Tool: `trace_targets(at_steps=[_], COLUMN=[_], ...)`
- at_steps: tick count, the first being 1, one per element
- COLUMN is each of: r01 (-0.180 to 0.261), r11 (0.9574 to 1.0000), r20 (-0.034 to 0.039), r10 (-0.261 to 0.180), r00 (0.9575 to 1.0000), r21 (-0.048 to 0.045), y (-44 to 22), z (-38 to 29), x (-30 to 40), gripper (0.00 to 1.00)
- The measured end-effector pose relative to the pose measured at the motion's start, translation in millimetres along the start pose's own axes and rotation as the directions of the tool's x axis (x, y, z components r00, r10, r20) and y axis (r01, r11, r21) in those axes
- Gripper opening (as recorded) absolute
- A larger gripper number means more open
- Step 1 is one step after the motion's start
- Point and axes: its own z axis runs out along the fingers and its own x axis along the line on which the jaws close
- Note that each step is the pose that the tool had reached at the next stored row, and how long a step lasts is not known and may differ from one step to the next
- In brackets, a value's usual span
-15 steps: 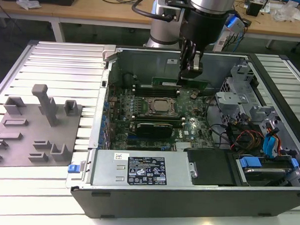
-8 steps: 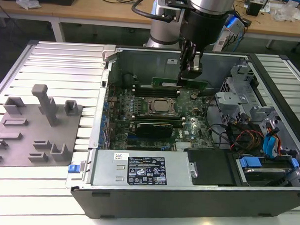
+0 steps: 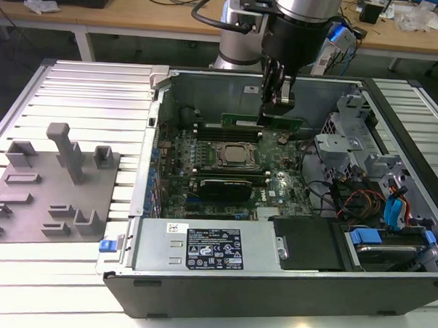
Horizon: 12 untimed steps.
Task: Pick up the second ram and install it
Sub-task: 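Insert the second ram into the second slot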
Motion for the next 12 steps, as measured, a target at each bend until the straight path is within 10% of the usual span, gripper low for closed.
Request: trace_targets(at_steps=[12], r01=[0.000], r11=[1.0000], r20=[0.0000], r10=[0.000], r00=[1.0000], r21=[0.0000], y=[1.5], z=[19.0], x=[0.5], gripper=[0.13])
